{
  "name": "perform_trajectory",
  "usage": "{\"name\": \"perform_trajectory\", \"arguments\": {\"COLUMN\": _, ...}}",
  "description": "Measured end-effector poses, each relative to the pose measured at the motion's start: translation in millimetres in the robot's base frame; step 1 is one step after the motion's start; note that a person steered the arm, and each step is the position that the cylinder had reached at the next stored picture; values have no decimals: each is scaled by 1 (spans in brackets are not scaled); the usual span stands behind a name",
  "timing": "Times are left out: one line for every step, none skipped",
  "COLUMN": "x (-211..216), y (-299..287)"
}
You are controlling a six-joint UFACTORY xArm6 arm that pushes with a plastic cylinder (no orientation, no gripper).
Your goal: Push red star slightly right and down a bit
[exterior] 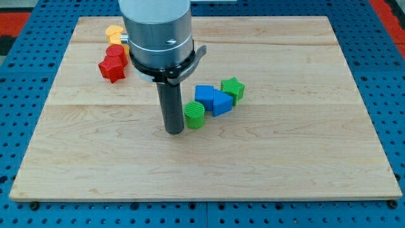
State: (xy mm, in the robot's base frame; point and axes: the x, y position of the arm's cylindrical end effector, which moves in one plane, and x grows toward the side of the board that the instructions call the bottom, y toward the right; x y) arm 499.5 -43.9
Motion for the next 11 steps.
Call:
{"name": "perform_trajectory", "arguments": {"x": 0, "y": 25}}
{"name": "perform_trajectory", "arguments": {"x": 0, "y": 25}}
{"name": "perform_trajectory", "arguments": {"x": -21, "y": -33}}
{"name": "perform_trajectory", "arguments": {"x": -67, "y": -84}}
{"name": "perform_trajectory", "arguments": {"x": -81, "y": -159}}
{"name": "perform_trajectory", "arguments": {"x": -99, "y": -198}}
{"name": "perform_trajectory", "arguments": {"x": -142, "y": -218}}
{"name": "perform_trajectory", "arguments": {"x": -161, "y": -209}}
{"name": "perform_trajectory", "arguments": {"x": -145, "y": -165}}
{"name": "perform_trajectory", "arguments": {"x": -127, "y": -130}}
{"name": "perform_trajectory", "arguments": {"x": -117, "y": -114}}
